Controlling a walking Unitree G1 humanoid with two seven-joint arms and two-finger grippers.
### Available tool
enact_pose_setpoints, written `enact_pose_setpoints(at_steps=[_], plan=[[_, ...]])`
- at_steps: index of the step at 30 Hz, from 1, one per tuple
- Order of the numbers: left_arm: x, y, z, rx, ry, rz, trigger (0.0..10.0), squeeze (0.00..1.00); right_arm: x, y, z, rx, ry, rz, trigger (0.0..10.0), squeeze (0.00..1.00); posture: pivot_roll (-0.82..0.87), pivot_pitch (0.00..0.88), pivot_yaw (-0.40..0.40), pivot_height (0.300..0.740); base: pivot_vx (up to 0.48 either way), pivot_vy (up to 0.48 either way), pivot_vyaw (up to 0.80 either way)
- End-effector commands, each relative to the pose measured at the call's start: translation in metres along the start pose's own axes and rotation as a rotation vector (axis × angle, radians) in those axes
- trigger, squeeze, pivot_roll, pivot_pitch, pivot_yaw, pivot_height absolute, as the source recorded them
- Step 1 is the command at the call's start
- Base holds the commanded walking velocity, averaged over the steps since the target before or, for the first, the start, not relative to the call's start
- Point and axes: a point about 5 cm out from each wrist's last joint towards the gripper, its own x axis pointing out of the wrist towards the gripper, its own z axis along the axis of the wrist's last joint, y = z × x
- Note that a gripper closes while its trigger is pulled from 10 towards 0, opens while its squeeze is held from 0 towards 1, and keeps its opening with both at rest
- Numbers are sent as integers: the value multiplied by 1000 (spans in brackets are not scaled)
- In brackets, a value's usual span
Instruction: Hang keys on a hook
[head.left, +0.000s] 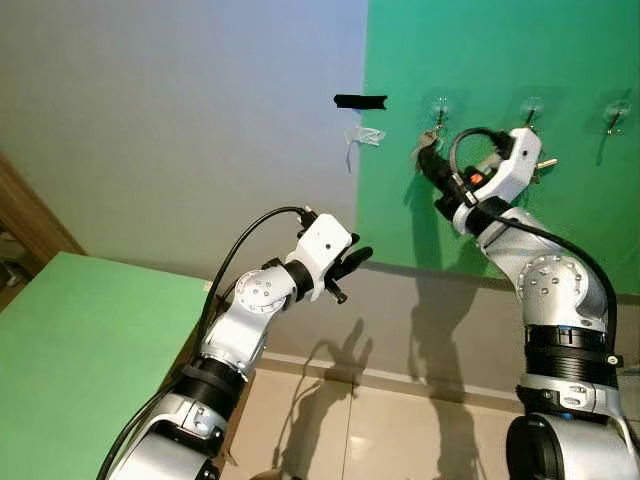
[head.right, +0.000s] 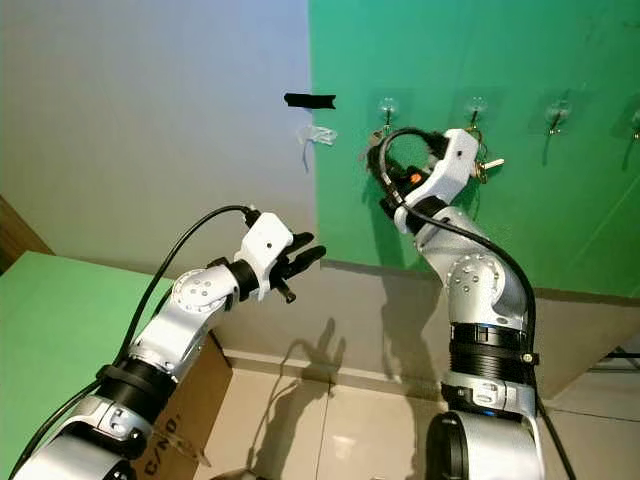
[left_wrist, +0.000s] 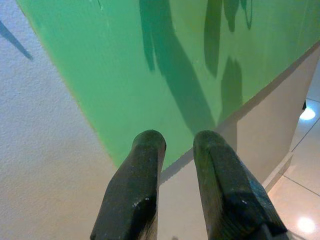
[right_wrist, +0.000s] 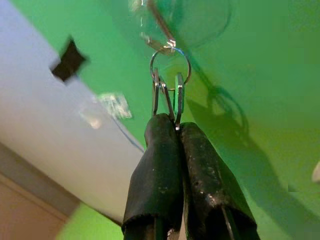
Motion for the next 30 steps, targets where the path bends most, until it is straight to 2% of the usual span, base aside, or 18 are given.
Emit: enact_pose_setpoints(at_steps=[1,3,14,15,16,17,21,30], plan=[[-2,1,-5,5,25,3,10000,0,1,4,-3,-59,16,4,0,0,-139,0,75,740,0,0,0],[-2,1,-5,6,25,2,10000,0,0,3,-5,-83,21,-1,0,0,-139,0,75,740,0,0,0],[-2,1,-5,12,27,-4,10000,0,0,0,-7,-75,34,-5,0,0,-140,0,80,740,0,0,0],[-2,1,-4,13,27,-6,10000,0,0,-5,-9,-107,46,-49,10000,0,-140,0,79,740,0,0,0],[-2,1,-4,13,27,-6,10000,0,0,-5,-9,-107,46,-49,10000,0,-140,0,79,740,0,0,0],[-2,1,-4,14,27,-6,10000,0,0,-6,-9,-120,49,-60,10000,1000,-140,0,80,740,0,0,0],[-2,1,-4,16,29,-5,10000,0,0,-6,-10,-225,44,-74,10000,1000,-139,0,80,740,0,0,0],[-1,0,-5,15,32,-9,10000,0,0,-7,-6,-276,15,-93,10000,1000,-148,0,83,740,0,0,0]])
